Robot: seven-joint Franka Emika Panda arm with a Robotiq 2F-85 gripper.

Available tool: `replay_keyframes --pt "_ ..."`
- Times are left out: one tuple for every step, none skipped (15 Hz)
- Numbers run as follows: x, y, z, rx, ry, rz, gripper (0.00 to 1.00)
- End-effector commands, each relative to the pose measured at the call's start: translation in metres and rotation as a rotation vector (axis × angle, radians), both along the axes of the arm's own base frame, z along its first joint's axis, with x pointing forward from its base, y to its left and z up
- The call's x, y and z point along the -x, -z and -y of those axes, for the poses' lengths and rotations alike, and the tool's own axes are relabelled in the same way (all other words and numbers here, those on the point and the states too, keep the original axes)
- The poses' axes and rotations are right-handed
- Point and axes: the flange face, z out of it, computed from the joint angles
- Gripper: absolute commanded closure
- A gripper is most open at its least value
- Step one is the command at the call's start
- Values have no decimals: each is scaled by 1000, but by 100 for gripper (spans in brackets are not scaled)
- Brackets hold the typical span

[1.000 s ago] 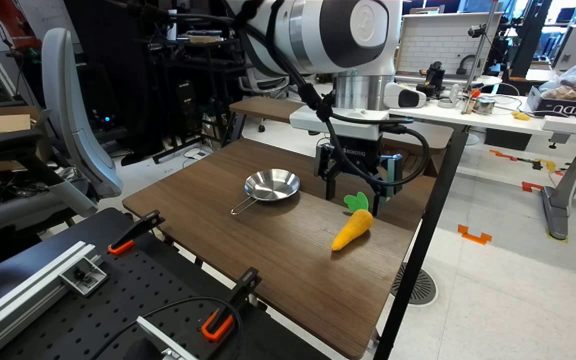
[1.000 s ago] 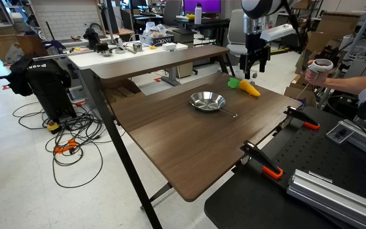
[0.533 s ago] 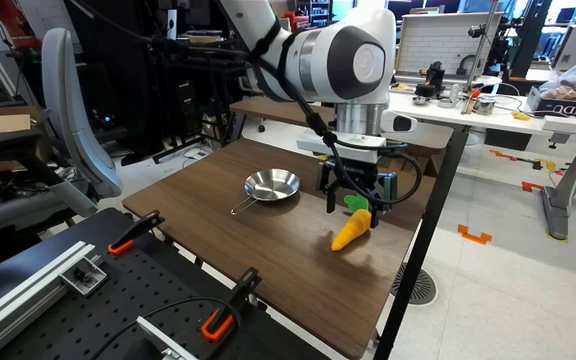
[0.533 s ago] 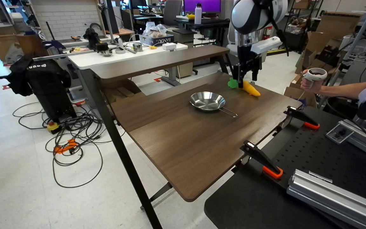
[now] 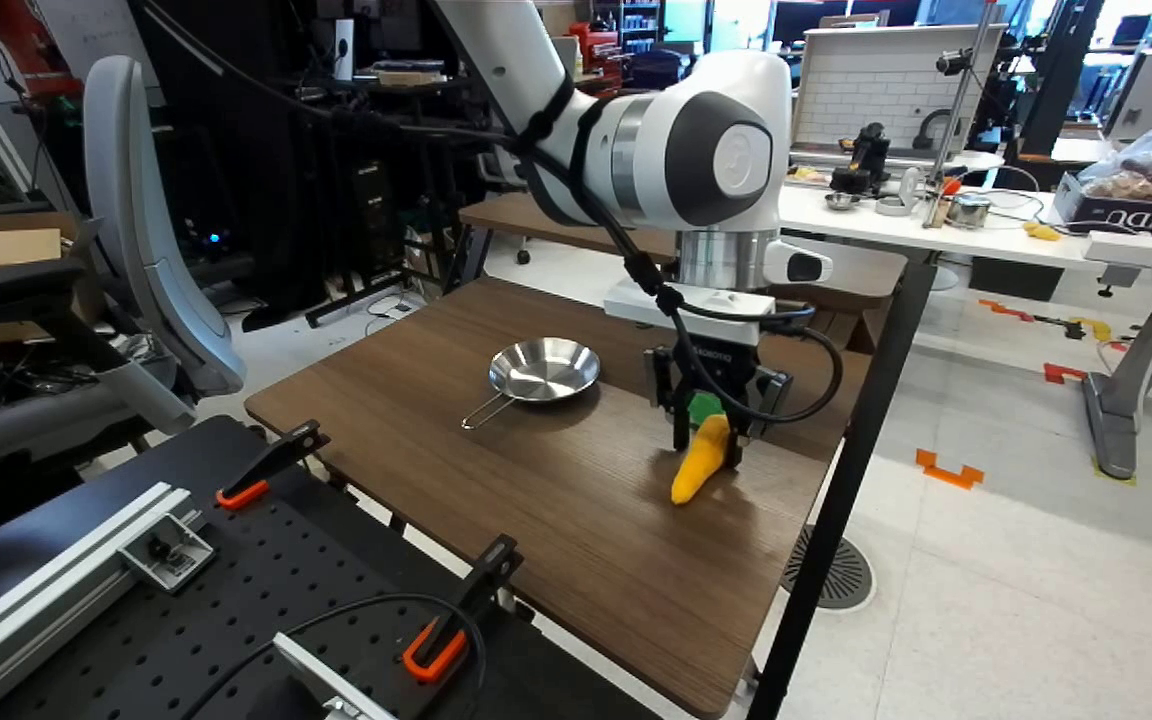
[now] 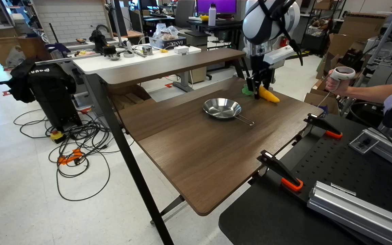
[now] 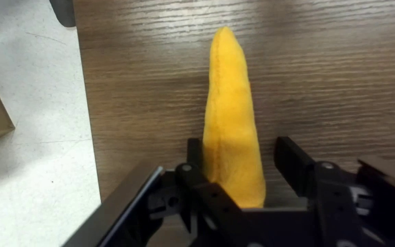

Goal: Place the carrot plush toy on the pan

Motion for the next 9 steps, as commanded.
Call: replay_keyframes --pt "-10 -5 3 -5 3 10 73" --pt "-11 -9 3 -3 1 12 80" --pt "-11 -13 2 1 1 15 88" --pt "-11 -17 1 3 1 19 95" --pt "-10 -22 0 7 -2 23 99" --pt "-10 -26 -2 8 -3 26 99" --pt "-9 -30 -5 11 -6 29 97" --pt "-9 -36 -9 12 -11 34 96" --pt "-9 -41 -12 11 -16 39 99"
